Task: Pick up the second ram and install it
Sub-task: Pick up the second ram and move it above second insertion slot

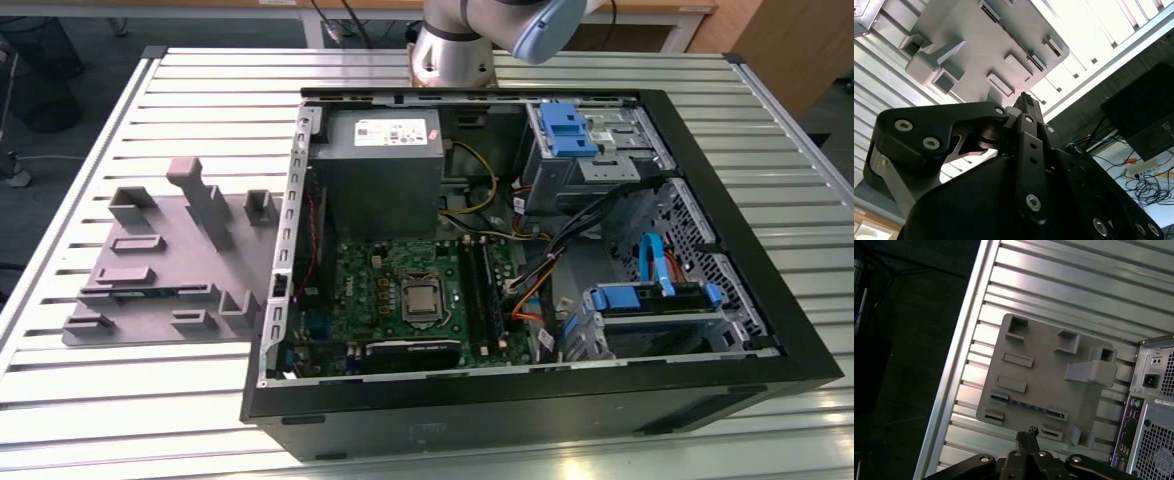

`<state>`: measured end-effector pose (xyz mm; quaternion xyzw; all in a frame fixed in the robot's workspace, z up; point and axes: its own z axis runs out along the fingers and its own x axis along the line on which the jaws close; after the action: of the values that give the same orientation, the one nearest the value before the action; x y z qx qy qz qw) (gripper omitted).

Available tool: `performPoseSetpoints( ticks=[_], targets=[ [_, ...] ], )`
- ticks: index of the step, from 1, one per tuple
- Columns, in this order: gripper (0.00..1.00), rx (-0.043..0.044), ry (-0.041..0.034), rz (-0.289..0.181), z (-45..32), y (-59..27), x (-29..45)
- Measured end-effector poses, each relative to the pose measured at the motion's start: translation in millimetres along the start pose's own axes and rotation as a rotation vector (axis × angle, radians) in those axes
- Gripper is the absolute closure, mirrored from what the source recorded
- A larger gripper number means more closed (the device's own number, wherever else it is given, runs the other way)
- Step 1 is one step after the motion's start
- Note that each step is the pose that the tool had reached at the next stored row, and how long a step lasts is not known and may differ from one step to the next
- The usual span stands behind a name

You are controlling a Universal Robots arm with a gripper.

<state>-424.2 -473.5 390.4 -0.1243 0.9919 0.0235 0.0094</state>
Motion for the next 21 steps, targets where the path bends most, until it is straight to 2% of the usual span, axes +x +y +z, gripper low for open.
performPoseSetpoints(
  ticks=[21],
  targets=[
    [0.89, -0.0016, 0.0031, -0.067, -0.2, -2.9, 3.7]
  ],
)
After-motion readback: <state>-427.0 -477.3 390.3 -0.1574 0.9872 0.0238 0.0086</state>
